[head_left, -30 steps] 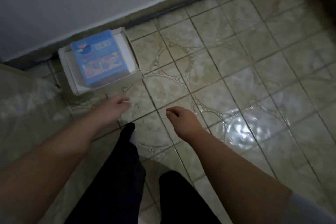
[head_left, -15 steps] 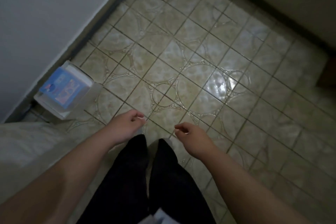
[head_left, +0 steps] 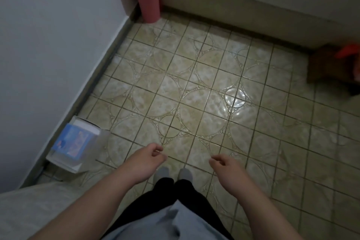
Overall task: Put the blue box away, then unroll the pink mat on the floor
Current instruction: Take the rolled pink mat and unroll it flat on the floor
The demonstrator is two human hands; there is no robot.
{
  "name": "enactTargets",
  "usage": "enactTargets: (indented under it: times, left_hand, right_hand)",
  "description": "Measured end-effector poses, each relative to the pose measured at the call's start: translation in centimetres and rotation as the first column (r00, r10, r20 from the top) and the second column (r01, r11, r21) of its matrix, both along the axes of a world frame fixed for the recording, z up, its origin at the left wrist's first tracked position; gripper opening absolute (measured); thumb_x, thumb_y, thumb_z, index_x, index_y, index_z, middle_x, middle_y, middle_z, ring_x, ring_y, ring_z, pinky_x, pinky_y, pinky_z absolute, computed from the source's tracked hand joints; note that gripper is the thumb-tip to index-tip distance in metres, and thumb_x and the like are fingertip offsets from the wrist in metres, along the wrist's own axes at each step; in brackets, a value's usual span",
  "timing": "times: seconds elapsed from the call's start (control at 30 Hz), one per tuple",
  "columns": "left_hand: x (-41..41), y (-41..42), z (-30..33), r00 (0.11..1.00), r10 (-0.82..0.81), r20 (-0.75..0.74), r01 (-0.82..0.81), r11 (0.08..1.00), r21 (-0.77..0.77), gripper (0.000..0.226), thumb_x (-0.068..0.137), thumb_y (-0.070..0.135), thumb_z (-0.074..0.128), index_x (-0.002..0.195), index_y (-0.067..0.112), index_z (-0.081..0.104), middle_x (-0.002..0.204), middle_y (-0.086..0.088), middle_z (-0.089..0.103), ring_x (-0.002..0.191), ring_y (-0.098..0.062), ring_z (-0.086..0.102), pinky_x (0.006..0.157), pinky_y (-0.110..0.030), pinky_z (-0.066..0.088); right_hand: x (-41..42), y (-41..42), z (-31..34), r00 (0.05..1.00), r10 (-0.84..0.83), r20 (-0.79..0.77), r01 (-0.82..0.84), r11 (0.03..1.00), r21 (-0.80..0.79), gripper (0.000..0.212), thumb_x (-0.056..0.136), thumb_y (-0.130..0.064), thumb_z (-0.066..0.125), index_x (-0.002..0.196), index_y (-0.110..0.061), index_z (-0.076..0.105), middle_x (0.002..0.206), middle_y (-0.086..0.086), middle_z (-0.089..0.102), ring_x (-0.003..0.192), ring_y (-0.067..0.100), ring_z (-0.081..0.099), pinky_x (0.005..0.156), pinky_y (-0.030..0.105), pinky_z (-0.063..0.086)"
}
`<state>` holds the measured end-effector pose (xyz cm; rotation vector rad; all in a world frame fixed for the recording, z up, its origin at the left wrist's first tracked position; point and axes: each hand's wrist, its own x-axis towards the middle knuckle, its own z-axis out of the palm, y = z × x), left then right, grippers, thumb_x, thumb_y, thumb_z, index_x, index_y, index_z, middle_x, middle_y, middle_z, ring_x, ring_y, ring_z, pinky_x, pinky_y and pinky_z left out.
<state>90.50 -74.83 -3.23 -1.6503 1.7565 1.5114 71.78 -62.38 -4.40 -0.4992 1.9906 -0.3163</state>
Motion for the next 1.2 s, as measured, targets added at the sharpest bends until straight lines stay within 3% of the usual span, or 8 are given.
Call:
enactTargets:
  times: [0.23,0.4,0.6,0.83,0.97,1.1,1.2]
  left_hand:
    - [-2.0,-2.2,1.1,0.998,0.058,-0.01,-0.059,0.997,-0.055,0.041,0.091,0.035,0.053,0.128,0.017,0.051,0.112,0.002,0.055,0.102,-0.014,0.053,0.087,-0.025,0.038]
    - [-2.4,-3.9,1.1,0.989,0.148,-0.004,-0.148,0.987,-0.055,0.043,0.09,0.038,0.053,0.128,0.019,0.05,0.123,-0.003,0.058,0.112,-0.019,0.055,0.092,-0.029,0.039]
    - [-1.8,-8.3,0.7,0.962,0.272,-0.02,-0.272,0.961,-0.045,0.042,0.091,0.036,0.053,0.128,0.017,0.048,0.12,-0.001,0.057,0.1,-0.013,0.052,0.083,-0.026,0.038]
    - [-1.1,-19.9,0.7,0.948,0.317,-0.005,-0.317,0.947,-0.057,0.046,0.092,0.035,0.052,0.133,0.015,0.045,0.108,0.005,0.056,0.093,-0.011,0.053,0.077,-0.025,0.04]
    - [-2.3,-28.2,1.8,0.962,0.274,-0.005,-0.274,0.957,-0.094,0.049,0.091,0.037,0.053,0.134,0.016,0.045,0.132,-0.005,0.053,0.107,-0.017,0.052,0.089,-0.026,0.039]
    - [-5.1,-36.4,2.6,0.972,0.234,-0.036,-0.237,0.963,-0.132,0.047,0.091,0.036,0.052,0.132,0.015,0.047,0.126,-0.004,0.055,0.094,-0.014,0.056,0.086,-0.028,0.042]
    - [-7.9,-41.9,2.5,0.975,0.219,-0.037,-0.222,0.963,-0.154,0.048,0.089,0.037,0.054,0.132,0.015,0.049,0.13,-0.006,0.056,0.105,-0.02,0.056,0.091,-0.031,0.043]
  right_hand:
    - [-2.2,-2.7,1.0,0.997,0.046,-0.066,-0.047,0.999,-0.015,0.043,0.093,-0.04,0.05,0.129,-0.019,0.057,0.131,0.007,0.06,0.118,0.022,0.056,0.087,0.026,0.039]
    - [-4.1,-6.6,1.8,0.987,0.083,-0.134,-0.092,0.993,-0.067,0.041,0.092,-0.04,0.051,0.125,-0.017,0.061,0.124,0.008,0.065,0.114,0.023,0.058,0.089,0.027,0.041]
    - [-4.8,-15.0,2.8,0.971,0.183,-0.156,-0.199,0.975,-0.097,0.043,0.094,-0.043,0.047,0.126,-0.018,0.059,0.129,0.007,0.061,0.117,0.023,0.056,0.086,0.027,0.038]
    - [-4.8,-28.0,3.2,0.963,0.208,-0.173,-0.236,0.958,-0.161,0.046,0.096,-0.044,0.043,0.132,-0.019,0.054,0.135,0.005,0.057,0.12,0.022,0.054,0.085,0.027,0.036]
    - [-5.5,-34.1,3.3,0.978,0.153,-0.142,-0.174,0.973,-0.15,0.045,0.095,-0.044,0.044,0.13,-0.018,0.056,0.132,0.004,0.059,0.112,0.021,0.055,0.083,0.028,0.036]
    - [-7.4,-38.3,3.3,0.981,0.116,-0.158,-0.135,0.983,-0.121,0.044,0.095,-0.045,0.045,0.126,-0.017,0.059,0.129,0.005,0.062,0.117,0.023,0.056,0.088,0.029,0.039]
    - [-9.5,-41.1,3.0,0.986,0.077,-0.148,-0.091,0.992,-0.087,0.041,0.095,-0.044,0.045,0.123,-0.017,0.061,0.127,0.006,0.062,0.117,0.023,0.056,0.088,0.029,0.038]
